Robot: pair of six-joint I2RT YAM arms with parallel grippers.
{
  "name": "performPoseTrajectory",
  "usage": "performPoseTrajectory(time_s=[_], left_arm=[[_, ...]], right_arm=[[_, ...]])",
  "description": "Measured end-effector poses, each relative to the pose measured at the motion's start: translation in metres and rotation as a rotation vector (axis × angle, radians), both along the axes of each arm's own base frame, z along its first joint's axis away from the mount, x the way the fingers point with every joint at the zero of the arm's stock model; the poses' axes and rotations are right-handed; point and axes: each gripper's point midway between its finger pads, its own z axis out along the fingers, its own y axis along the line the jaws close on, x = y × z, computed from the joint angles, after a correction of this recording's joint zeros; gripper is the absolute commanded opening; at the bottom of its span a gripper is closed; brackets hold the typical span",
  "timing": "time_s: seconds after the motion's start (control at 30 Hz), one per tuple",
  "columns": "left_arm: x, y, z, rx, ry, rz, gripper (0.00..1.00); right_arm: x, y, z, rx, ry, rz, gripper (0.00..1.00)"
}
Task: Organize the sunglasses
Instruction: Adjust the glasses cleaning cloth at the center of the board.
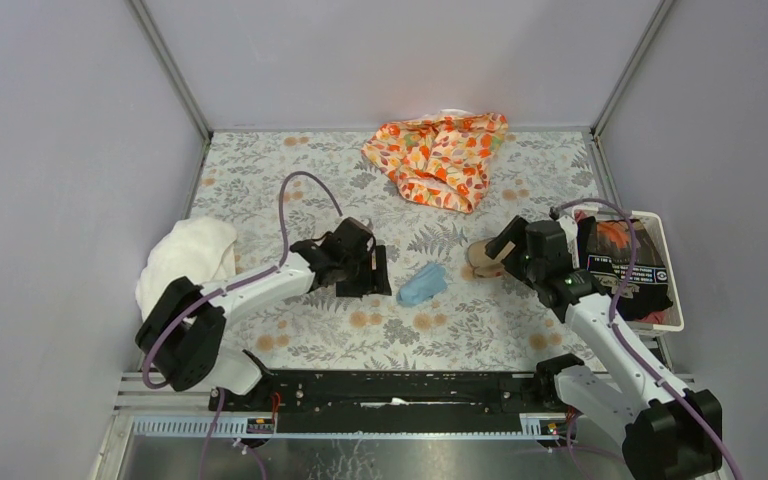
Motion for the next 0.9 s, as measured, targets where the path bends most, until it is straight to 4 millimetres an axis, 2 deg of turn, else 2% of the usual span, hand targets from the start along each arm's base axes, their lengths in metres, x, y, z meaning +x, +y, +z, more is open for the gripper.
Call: performPoseTrajectory(time_s=[0.1,0.17,0.27,0.5,0.73,0.9], left_arm=[[-0.009,-0.005,-0.011,-0.01,0.04,0.02,0.71],[-0.01,-0.016,-0.013,-0.04,0.053,0.029,0.67],[-0.011,-0.033,-0.019,-0.076,0.07,0.04,0.61],[-0.007,-0.052,-0.023,-0.144,0.095,0.093,0.52],[-0.006,-0.058,-0.034,-0.16,0.126,0.117,0.5],[-0.007,-0.057,-0.039,-0.15,0.141,0.126,0.36]], right_arm=[[-0.011,0.001,-0.01,0.004,0.024,0.016,0.93],[-0.016,-0.001,-0.014,-0.001,0.038,0.016,0.93],[-0.018,-0.001,-0.016,-0.003,0.047,0.016,0.93],[-0.021,-0.001,-0.019,-0.001,0.057,0.021,0.94],[-0.024,0.002,-0.024,0.007,0.072,0.034,0.94],[-0.026,0.002,-0.029,0.009,0.086,0.041,0.94]])
